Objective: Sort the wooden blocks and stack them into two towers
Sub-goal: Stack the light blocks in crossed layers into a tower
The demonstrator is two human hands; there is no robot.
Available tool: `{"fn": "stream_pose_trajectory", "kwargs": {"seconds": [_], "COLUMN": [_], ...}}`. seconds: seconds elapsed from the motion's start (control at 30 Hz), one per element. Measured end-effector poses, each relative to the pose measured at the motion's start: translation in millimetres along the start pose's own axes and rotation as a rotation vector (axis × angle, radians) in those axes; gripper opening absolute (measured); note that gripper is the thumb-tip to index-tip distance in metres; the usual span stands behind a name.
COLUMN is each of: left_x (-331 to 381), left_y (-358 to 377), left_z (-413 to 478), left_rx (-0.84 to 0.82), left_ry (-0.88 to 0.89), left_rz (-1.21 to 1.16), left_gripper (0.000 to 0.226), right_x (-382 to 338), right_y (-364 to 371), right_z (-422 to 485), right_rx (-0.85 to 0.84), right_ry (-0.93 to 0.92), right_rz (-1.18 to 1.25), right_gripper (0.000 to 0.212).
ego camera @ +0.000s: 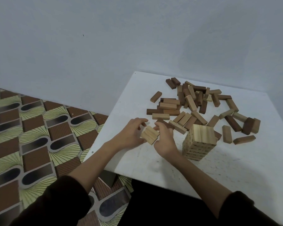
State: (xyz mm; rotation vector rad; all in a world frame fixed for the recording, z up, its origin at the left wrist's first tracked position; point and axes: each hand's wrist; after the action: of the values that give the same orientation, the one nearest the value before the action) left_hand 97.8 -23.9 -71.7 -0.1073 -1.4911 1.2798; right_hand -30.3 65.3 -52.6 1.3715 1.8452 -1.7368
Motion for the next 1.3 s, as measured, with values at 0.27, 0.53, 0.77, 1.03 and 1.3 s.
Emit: {"fn": "stream_pose_trajectory", "kwargs": {"seconds": [0.27, 0.53, 0.77, 1.03, 1.3], "left_x": [5, 5, 3, 3, 3], "left_y": [8, 15, 19, 18, 19], "left_z": [-13, -19, -21, -21, -21], "left_rx": [0.061, 0.152, 0.186, 0.186, 0.182], "left_ry": [-0.031, -0.081, -0.058, -0.065, -0.068], "left_rz": [-0.055, -0.142, -0.133, -0.126, -0.112], "left_gripper": [0.076, 0.077, 0.078, 0.077, 0.077], "right_x": [13, 30, 35, 37, 38], "right_y": [7, 16, 20, 22, 21], "right_z": [6, 5, 7, 10, 9], "right_rx": [0.084, 0.246, 0.293, 0.301, 0.301], "right_ry": [-0.065, -0.133, -0.221, -0.216, -0.217], "right_rz": [0.032, 0.18, 0.2, 0.207, 0.202], "right_gripper": [0.069, 0.046, 0.043, 0.042, 0.041]}}
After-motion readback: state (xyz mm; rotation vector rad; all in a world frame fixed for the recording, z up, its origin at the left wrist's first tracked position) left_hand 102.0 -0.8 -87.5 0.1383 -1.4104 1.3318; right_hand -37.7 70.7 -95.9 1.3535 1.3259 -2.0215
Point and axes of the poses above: each hand's wrist, its own z-axis towards the middle knuckle, its own y-axis out of the palm, x = y × z, and after that the axes turned 8 degrees about y, right-handed
